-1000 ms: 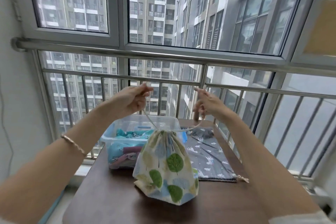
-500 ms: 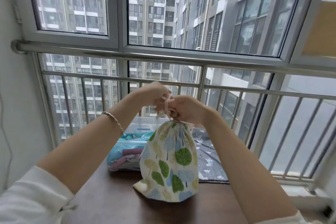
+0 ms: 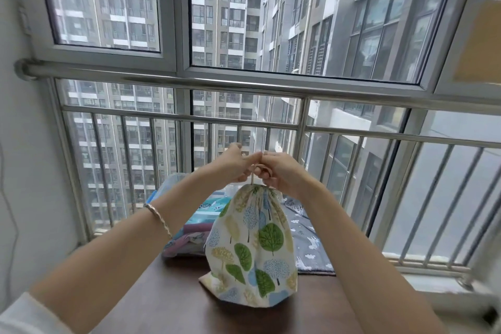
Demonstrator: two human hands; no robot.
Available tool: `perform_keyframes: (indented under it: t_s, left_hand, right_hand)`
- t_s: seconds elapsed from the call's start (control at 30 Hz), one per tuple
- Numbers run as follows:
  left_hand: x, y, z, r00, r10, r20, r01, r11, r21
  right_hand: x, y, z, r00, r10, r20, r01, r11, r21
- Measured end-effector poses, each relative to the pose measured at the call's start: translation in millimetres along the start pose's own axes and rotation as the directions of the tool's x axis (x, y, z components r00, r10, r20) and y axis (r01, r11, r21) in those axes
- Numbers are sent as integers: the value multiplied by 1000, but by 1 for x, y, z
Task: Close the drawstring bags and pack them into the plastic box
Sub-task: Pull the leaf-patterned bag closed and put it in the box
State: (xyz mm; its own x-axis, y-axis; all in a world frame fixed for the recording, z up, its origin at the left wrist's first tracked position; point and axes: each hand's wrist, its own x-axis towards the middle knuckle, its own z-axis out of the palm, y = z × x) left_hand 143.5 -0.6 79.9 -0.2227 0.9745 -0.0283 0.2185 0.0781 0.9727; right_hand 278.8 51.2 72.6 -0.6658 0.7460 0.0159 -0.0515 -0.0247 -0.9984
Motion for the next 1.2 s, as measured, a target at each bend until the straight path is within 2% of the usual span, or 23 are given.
perform_keyframes:
  t_s: [0.1, 0.13, 0.2, 0.3, 0.43, 0.5, 0.6, 0.7, 0.77, 0.83, 0.9, 0.97, 1.03, 1.13, 1.2]
  left_hand:
    - [-6, -2, -8, 997, -15, 70, 25, 988, -154]
    - [-8, -2, -12, 993, -36, 115, 52, 990, -134]
    - [-13, -3, -18, 968, -94, 231, 92, 996, 16]
    - [-20, -2, -21, 918, -131, 373, 85, 987, 137]
    - [-20, 2, -21, 933, -84, 350, 49, 993, 108]
    - [-19, 3, -16, 918, -91, 385, 53, 993, 107]
    - [-19, 2, -7, 895, -89, 437, 92, 996, 14]
    - [-14, -1, -10, 918, -58, 393, 75, 997, -30]
    - [-12, -2, -17, 935, -59, 351, 61, 998, 6]
    - [-13, 1, -20, 928, -73, 366, 63, 997, 40]
    - [-15, 6, -20, 905, -98, 414, 72, 994, 78]
    - [-17, 12, -21, 894, -120, 433, 69, 989, 132]
    - [-18, 16, -22, 917, -105, 385, 43, 985, 165]
    - [-16, 16, -23, 972, 11, 236, -54, 983, 178]
    - [-14, 14, -21, 981, 94, 171, -124, 977, 175]
  right_hand:
    - [-5, -1, 0, 996, -33, -78, 29, 998, -54]
    - [-6, -1, -1, 991, -59, -123, 47, 994, -98]
    - [-6, -1, -5, 974, -117, -194, 81, 980, -182]
    - [-6, -4, -7, 970, -148, -193, 78, 941, -330]
    - [-11, -9, -10, 977, -142, -161, 64, 910, -411]
    - [-14, -12, -11, 977, -149, -151, 77, 912, -403]
    - [-18, -19, -8, 973, -173, -155, 91, 898, -429]
    - [-23, -26, -17, 969, -176, -172, 41, 805, -592]
    - [-29, -28, -20, 979, -195, -68, 95, 718, -690]
    - [-31, -22, -20, 974, -214, 70, 185, 585, -790]
    - [-28, -17, -15, 965, -241, 99, 214, 516, -830]
    - [-24, -14, -14, 961, -261, 88, 230, 587, -776]
    - [-21, -14, -16, 971, -227, 76, 220, 725, -652]
    - [-22, -15, -20, 987, -102, 125, 148, 885, -441]
    - [-22, -14, -21, 976, -45, 215, 121, 927, -355]
